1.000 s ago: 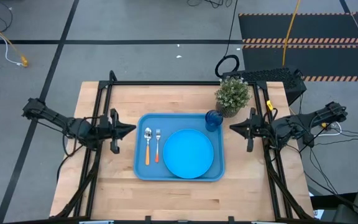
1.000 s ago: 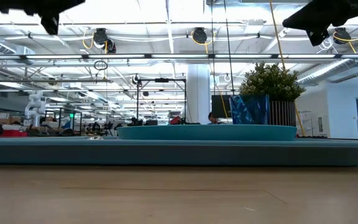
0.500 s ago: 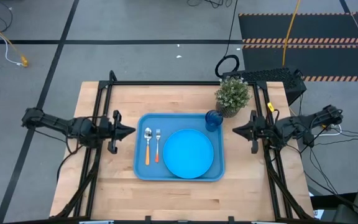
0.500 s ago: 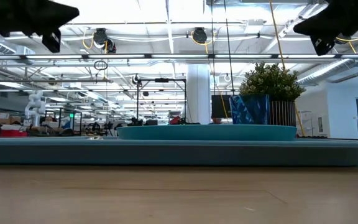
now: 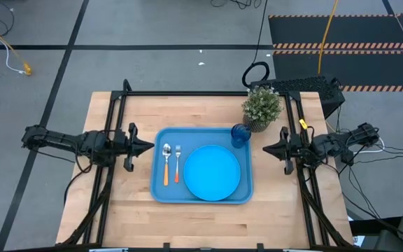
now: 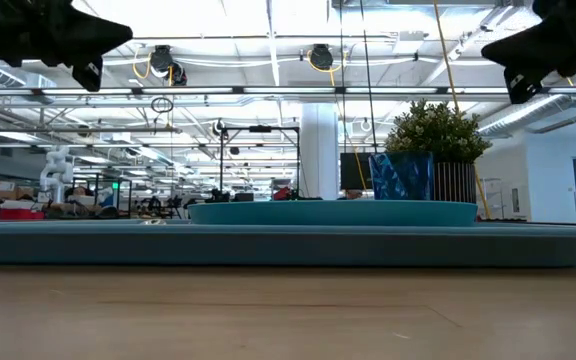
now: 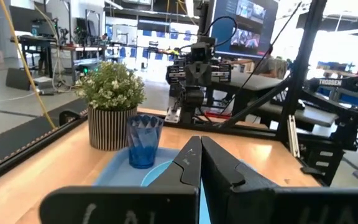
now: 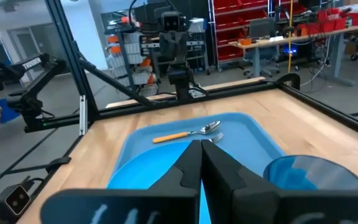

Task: Pick and place plate/cup/fork/spoon on tray
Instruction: Return to Home Position

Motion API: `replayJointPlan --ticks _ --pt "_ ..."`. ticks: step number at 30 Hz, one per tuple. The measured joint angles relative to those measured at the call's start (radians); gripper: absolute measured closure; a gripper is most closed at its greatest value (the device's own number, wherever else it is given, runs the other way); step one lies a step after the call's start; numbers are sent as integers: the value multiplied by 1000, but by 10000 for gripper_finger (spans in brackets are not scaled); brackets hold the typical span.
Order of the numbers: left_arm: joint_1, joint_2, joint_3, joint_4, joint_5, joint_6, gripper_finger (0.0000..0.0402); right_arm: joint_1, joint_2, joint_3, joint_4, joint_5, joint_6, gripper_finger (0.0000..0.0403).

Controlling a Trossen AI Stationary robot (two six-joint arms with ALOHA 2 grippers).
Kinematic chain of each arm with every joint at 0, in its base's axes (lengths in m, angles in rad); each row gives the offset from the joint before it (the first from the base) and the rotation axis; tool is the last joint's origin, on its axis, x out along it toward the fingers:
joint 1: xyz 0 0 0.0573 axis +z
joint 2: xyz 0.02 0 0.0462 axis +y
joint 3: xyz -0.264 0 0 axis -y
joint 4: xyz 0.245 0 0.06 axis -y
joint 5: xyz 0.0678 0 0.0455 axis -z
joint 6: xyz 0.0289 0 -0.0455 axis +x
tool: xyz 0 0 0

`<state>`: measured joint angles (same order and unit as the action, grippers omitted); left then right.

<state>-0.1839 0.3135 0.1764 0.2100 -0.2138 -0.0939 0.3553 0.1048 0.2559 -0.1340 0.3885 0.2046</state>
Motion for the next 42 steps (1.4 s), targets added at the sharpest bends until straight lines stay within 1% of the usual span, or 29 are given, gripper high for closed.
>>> replayJointPlan --ticks 6,9,12,15,19,23,25,27,29,32,38,40,42 --pt "23 -3 -41 13 8 -16 397 0 -9 -77 73 0 -14 403" --pt "42 -2 -77 61 41 -28 399 0 -9 -88 91 -1 -36 403" --pt "70 -3 -100 100 80 -37 398 -7 -9 -97 126 -48 -59 403" --pt "102 -3 -111 105 108 -44 397 -29 -9 -97 128 -98 -60 403" --pt "146 -3 -115 105 158 -63 398 -67 -9 -98 123 -107 -66 403" --pt "178 -3 -115 108 201 -68 398 -108 -9 -99 124 -159 -66 403" --pt "187 -2 -115 108 214 -73 399 -126 -9 -116 133 -159 -62 403" --pt "192 -1 -115 106 215 -73 396 -144 -8 -147 153 -158 -61 403" --pt "197 -1 -116 106 215 -73 395 -164 -9 -188 217 -160 -61 403" --pt "204 -1 -116 105 215 -76 398 -192 -8 -235 309 -204 -52 403" --pt "204 -1 -138 111 215 -84 398 -238 -6 -236 291 -258 -40 403" --pt "204 -1 -168 143 209 -96 399 -252 -6 -236 298 -262 -38 403" --pt "204 1 -167 148 205 -101 396 -264 -2 -237 286 -263 -35 403"
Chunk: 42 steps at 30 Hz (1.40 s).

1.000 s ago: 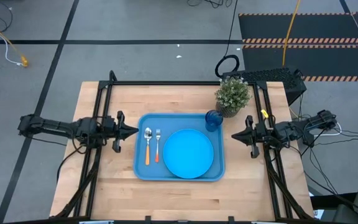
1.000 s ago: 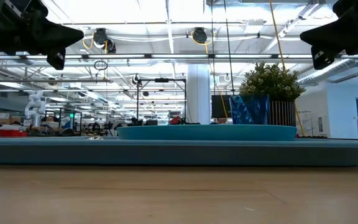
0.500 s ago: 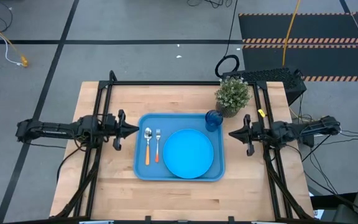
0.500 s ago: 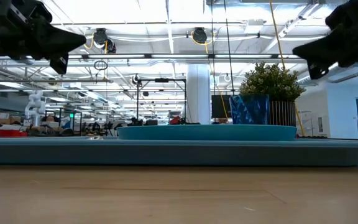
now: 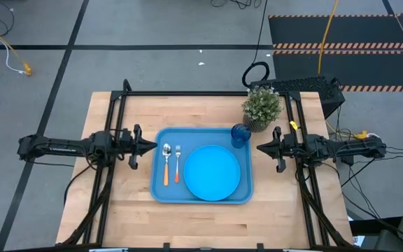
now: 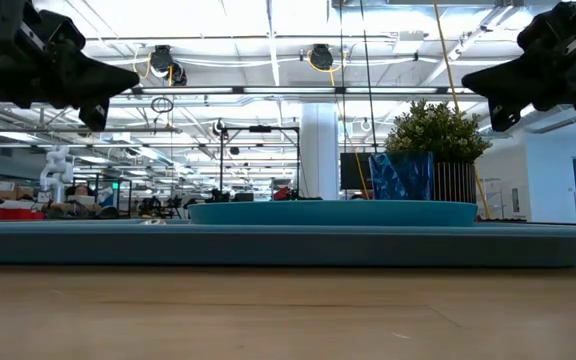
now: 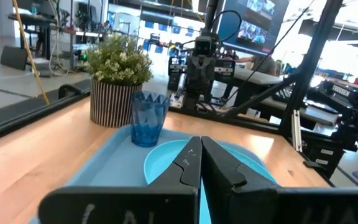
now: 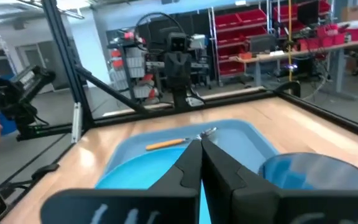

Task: Pick and place plate/cup/fork/spoon on tray
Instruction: Return to Home Position

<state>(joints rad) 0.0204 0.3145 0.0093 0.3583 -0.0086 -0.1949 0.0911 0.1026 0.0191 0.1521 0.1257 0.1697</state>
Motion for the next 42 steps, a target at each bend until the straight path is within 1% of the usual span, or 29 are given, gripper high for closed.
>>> replayJointPlan --ticks 4,8,12,19,22,26,34,39,42 --pt "2 -2 0 23 0 13 399 -17 -1 -1 1 -2 1 403" --pt "2 -2 0 26 5 16 394 -33 -1 -2 2 -49 1 403" --pt "2 -2 0 25 7 25 398 -53 0 -2 1 -51 1 403" --pt "2 -2 0 25 -47 18 395 -80 3 -3 2 -78 1 403" --pt "2 -16 0 24 -39 17 398 -84 0 -3 12 -78 1 403" --pt "-7 -47 0 -48 -10 -3 394 -84 -11 6 -15 -79 1 403" --pt "-29 -119 0 -113 -10 28 398 -84 -18 6 -37 -79 13 403" --pt "-39 -188 0 -212 -10 15 396 -84 -25 6 -62 -79 40 403" --pt "-42 -225 0 -234 -21 17 399 -84 -32 6 -67 -79 47 403"
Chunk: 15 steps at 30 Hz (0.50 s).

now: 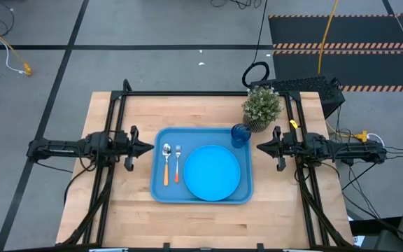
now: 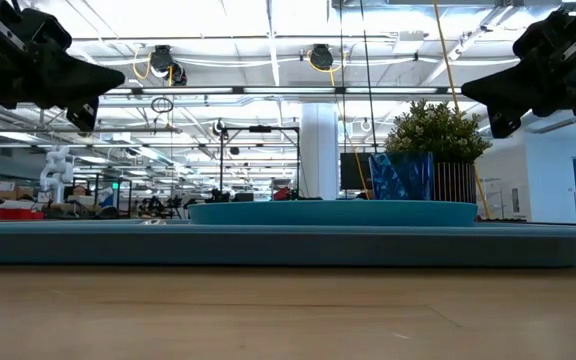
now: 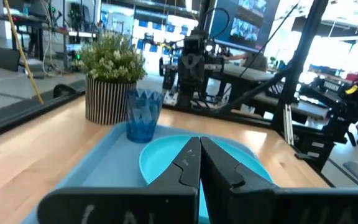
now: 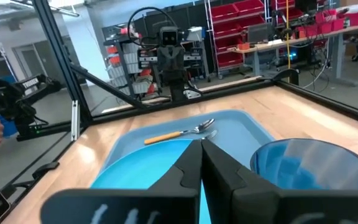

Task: Pick and place plate/cup/fork/spoon on tray
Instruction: Return to Home Position

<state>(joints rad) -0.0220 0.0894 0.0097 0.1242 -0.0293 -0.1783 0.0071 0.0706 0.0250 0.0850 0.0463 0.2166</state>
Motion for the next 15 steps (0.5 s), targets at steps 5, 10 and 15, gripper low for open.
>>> replayJointPlan --ticks 5,10,15 --pt "0 -28 0 -2 -6 16 394 0 -5 0 5 0 -8 403" --pt "0 -18 0 -9 -8 17 393 0 -5 0 11 0 7 403" --pt "0 -18 0 0 -8 18 393 0 -5 0 12 1 7 403"
